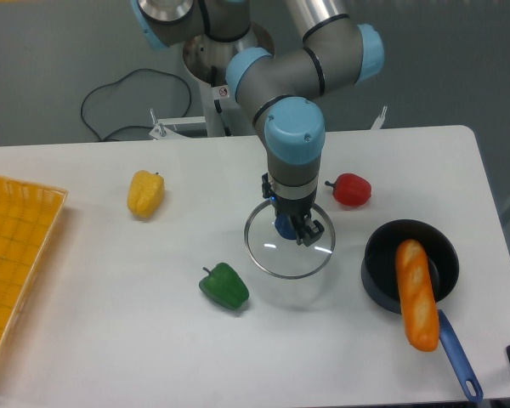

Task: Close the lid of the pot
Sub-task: 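Lift the clear glass lid by its knob with the gripper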

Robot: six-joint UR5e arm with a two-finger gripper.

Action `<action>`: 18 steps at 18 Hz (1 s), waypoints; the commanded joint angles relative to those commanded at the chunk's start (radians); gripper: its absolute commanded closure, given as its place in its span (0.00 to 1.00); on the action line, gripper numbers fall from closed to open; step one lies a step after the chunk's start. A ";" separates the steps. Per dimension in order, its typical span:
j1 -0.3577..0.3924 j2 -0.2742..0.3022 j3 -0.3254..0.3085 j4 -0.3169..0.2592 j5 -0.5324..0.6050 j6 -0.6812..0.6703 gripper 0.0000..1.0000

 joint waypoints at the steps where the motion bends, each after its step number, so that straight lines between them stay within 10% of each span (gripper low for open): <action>1: -0.003 0.000 -0.005 0.002 0.000 0.002 0.60; 18: 0.043 0.018 0.031 -0.005 -0.021 0.003 0.60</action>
